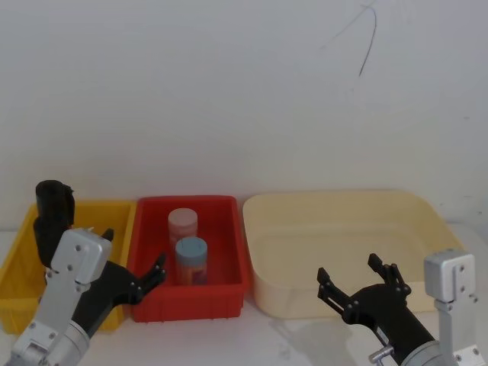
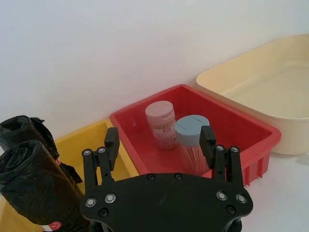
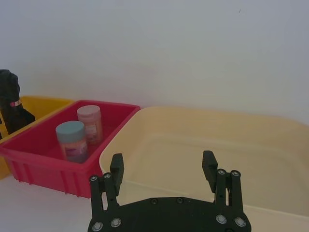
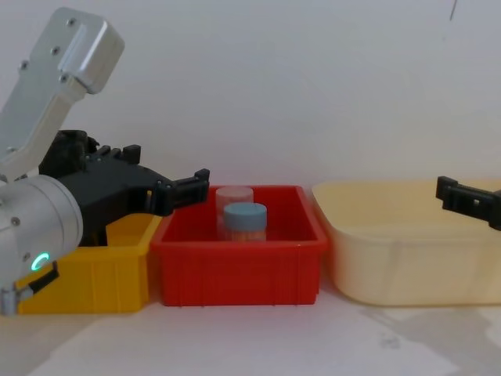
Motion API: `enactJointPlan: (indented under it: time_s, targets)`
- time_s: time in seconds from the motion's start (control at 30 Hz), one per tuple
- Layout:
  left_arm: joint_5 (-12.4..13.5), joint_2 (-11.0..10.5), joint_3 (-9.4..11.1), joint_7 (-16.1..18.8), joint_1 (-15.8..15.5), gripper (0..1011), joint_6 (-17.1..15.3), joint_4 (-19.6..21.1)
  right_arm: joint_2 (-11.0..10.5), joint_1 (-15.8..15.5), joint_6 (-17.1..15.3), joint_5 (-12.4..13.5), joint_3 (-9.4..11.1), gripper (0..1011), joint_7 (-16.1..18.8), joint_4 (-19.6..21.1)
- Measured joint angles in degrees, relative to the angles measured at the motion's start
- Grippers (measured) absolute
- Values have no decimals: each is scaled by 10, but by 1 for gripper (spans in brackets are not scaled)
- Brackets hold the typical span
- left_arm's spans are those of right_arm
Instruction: Pick up the garbage bag with the one hand and transfer it to the other hand.
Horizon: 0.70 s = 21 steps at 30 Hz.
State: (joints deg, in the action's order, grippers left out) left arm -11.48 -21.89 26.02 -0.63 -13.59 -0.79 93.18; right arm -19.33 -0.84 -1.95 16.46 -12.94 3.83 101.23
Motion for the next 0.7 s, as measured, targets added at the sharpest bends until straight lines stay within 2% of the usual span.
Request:
enactJointPlan:
  time_s: [0.7]
  targets:
    - [0,0,0,0,0,1001,0,0,0,0,0,0,0,1001,0,0]
